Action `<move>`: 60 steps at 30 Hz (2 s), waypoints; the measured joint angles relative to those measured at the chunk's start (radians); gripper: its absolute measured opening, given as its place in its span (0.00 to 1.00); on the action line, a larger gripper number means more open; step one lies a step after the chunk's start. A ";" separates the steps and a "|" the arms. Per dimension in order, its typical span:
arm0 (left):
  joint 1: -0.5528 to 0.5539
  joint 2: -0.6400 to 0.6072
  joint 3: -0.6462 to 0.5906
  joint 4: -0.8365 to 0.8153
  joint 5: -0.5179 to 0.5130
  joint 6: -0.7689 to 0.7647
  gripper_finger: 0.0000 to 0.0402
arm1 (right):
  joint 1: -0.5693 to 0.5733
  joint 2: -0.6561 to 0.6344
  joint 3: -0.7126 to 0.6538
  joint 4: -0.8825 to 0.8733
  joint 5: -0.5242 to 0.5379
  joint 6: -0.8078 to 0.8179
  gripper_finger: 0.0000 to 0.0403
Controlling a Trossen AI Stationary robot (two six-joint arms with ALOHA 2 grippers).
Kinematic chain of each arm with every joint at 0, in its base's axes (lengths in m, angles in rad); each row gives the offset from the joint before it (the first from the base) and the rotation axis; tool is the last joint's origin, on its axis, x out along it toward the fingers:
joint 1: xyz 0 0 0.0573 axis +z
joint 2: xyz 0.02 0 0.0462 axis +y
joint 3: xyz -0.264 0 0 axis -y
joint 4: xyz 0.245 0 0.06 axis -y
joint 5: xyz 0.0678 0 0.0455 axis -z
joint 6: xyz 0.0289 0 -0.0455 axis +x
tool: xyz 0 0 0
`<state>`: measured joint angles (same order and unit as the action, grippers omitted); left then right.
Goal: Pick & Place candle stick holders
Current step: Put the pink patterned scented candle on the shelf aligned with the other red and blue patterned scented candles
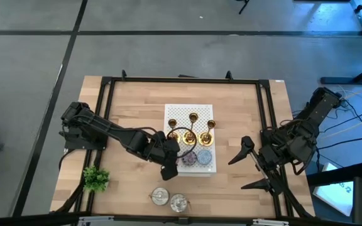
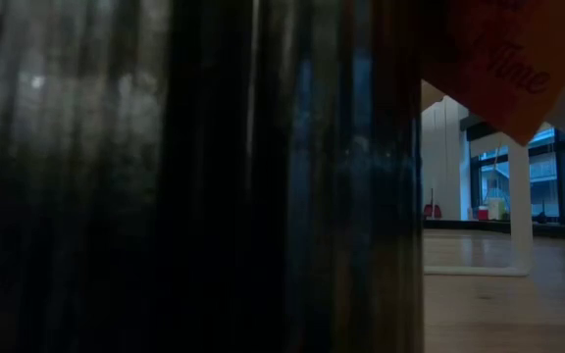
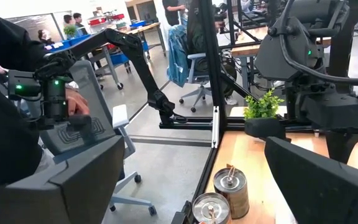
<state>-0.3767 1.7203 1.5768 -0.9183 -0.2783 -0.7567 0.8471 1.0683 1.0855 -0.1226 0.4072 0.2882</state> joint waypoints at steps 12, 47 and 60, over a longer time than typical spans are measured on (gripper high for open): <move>-0.008 -0.003 0.110 -0.077 -0.058 0.018 0.88 | 0.000 0.000 0.000 0.000 -0.003 0.000 0.97; -0.138 0.000 0.016 -0.146 -0.165 -0.190 0.59 | -0.002 0.000 0.000 0.000 -0.024 0.000 0.97; -0.118 0.009 0.014 -0.098 -0.120 -0.120 0.55 | -0.002 0.000 0.000 -0.008 -0.027 0.000 0.97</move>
<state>-0.4946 1.7290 1.5913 -1.0166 -0.3980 -0.8768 0.8452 1.0683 1.0855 -0.1306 0.3798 0.2884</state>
